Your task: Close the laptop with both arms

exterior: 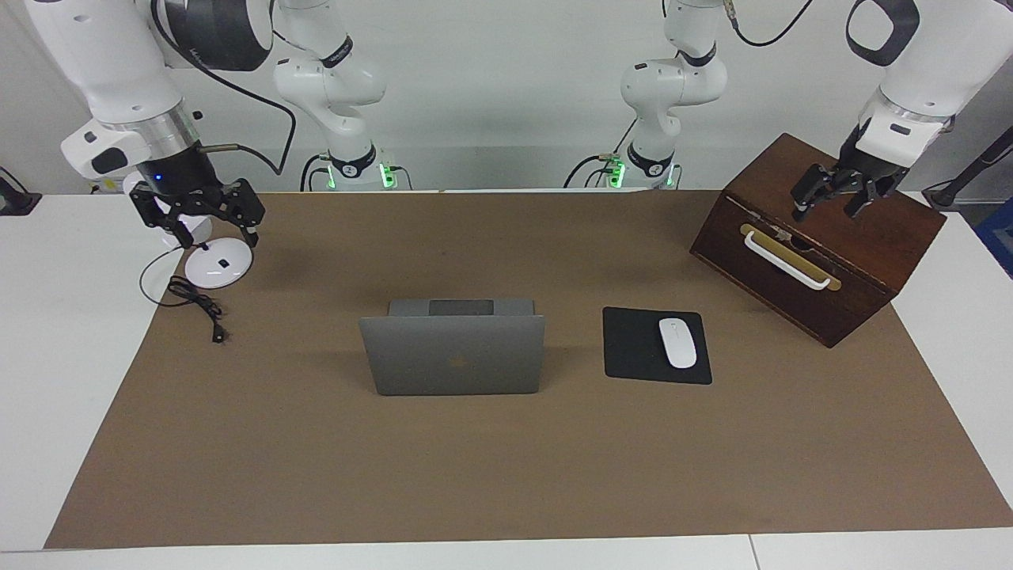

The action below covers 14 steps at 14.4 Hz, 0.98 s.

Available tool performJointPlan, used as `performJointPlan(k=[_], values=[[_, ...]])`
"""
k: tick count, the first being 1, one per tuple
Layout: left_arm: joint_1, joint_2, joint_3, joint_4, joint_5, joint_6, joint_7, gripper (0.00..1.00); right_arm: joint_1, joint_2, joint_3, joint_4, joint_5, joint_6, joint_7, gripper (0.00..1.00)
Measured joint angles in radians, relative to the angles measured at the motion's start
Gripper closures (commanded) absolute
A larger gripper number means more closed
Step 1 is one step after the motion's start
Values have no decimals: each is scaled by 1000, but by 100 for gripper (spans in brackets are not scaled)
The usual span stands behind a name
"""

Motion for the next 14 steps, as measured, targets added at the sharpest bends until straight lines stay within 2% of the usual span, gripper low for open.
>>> performJointPlan(k=[7, 8, 10, 14], values=[[0, 0, 0, 0, 0, 0, 0, 1, -12, 23, -1, 1, 0, 53, -5, 0], [0, 0, 0, 0, 0, 0, 0, 31, -12, 23, -2, 2, 0, 54, -5, 0], [0, 0, 0, 0, 0, 0, 0, 100, -11, 23, -2, 2, 0, 54, -5, 0], [0, 0, 0, 0, 0, 0, 0, 100, -11, 25, -1, 2, 0, 54, -5, 0]])
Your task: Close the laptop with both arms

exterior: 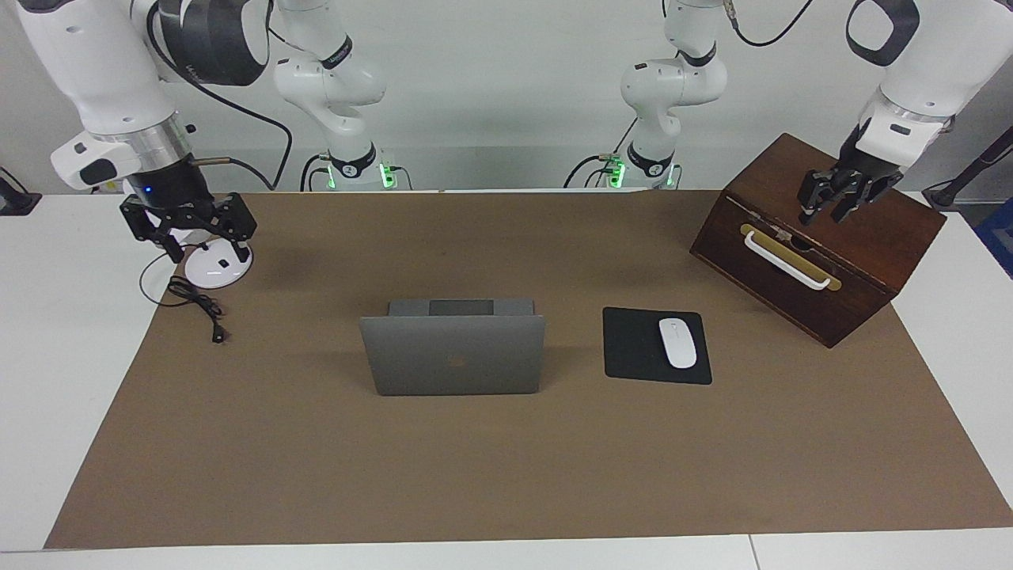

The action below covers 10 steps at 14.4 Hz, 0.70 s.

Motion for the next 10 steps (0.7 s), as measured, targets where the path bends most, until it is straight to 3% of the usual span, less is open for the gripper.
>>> performJointPlan(k=[8, 10], values=[[0, 0, -1, 0, 0, 3, 0, 100, 0, 0, 0, 17, 0, 0, 0, 0], [0, 0, -1, -1, 0, 12, 0, 100, 0, 1, 0, 22, 0, 0, 0, 8]])
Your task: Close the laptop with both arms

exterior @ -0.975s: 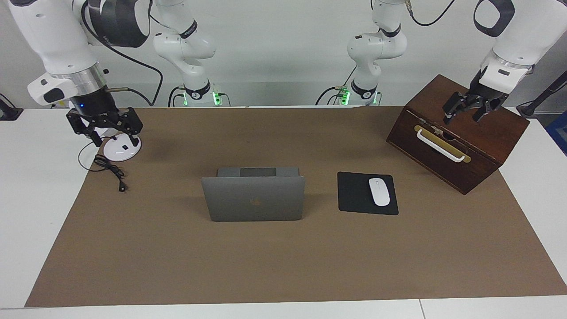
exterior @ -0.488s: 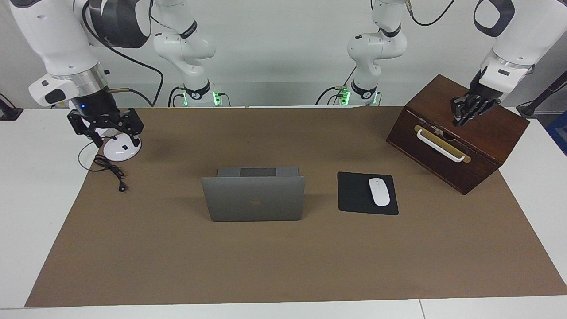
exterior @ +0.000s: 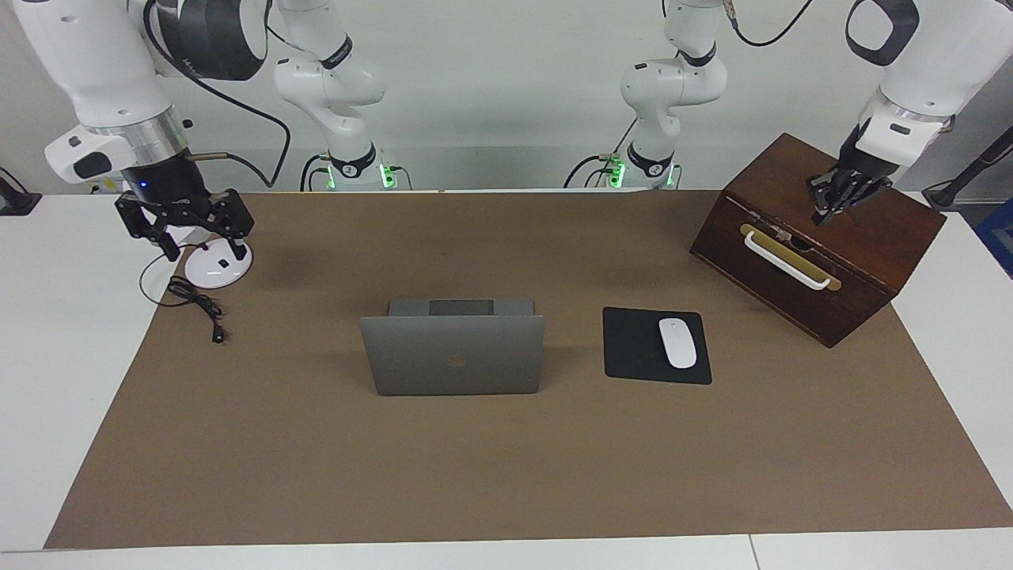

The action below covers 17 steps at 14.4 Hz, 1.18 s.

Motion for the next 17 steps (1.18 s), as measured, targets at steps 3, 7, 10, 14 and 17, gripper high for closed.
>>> performJointPlan(k=[3, 7, 10, 14, 17], values=[[-4, -4, -7, -29, 0, 48, 1, 100, 0, 15, 0, 15, 0, 2, 0, 29], [-48, -58, -15, -183, -1, 225, 1, 100, 0, 72, 0, 80, 0, 3, 0, 82], [-80, -115, -16, -311, -16, 342, 0, 100, -1, 122, -1, 131, -1, 3, 0, 100], [-135, -157, -18, -410, -48, 462, 0, 100, 0, 209, 0, 230, -2, 4, -1, 100], [-189, -185, -19, -487, -71, 549, 0, 100, 0, 304, 3, 323, -2, 6, -2, 100]])
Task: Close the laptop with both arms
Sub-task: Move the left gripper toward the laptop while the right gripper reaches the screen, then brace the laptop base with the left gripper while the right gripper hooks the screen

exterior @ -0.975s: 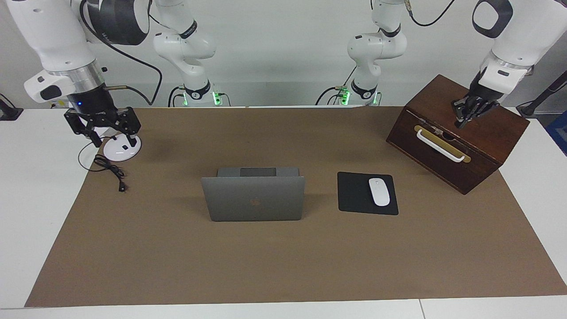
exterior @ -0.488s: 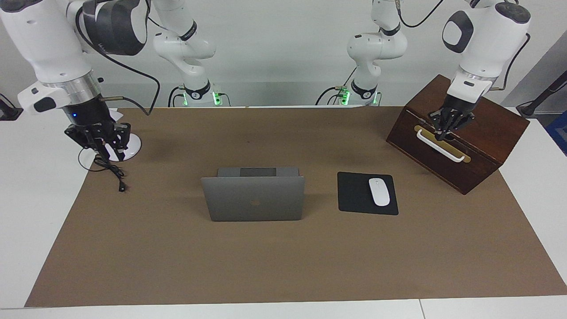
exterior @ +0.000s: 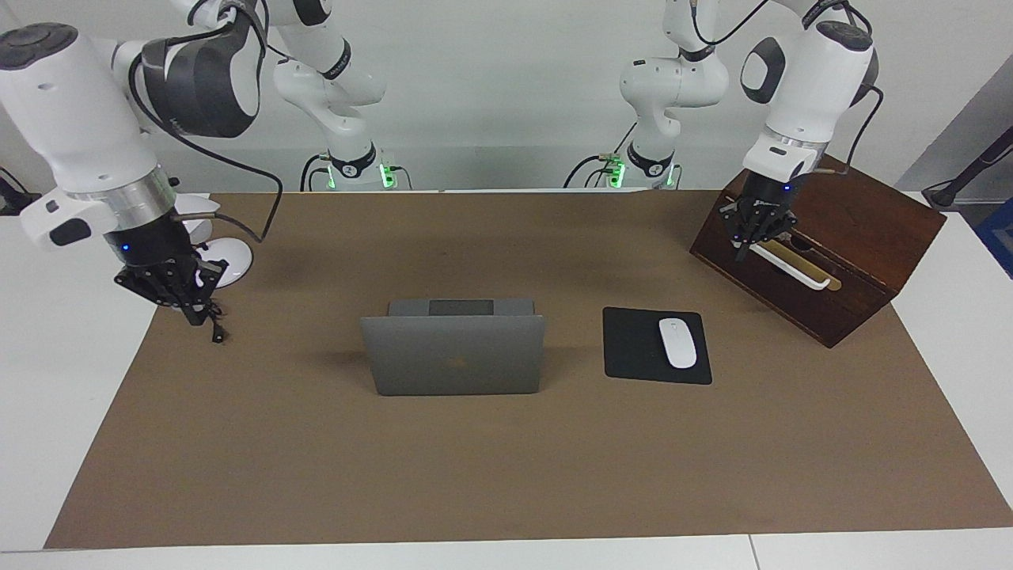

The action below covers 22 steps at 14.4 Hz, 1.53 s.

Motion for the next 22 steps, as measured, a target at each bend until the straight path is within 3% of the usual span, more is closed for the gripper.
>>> performJointPlan(k=[5, 9, 15, 22], values=[[-83, -20, -1, -83, -51, 114, 0, 100, 5, 208, 28, 187, 0, 40, 1, 100], [-162, -29, -1, -199, -74, 288, -2, 100, 42, 310, 34, 245, 1, 104, 54, 100], [-294, -10, 0, -326, -141, 549, -6, 100, 153, 343, 30, 272, -1, 107, 177, 100], [-455, 177, -1, -344, -144, 877, -114, 100, 261, 349, 27, 273, -14, 82, 269, 100]])
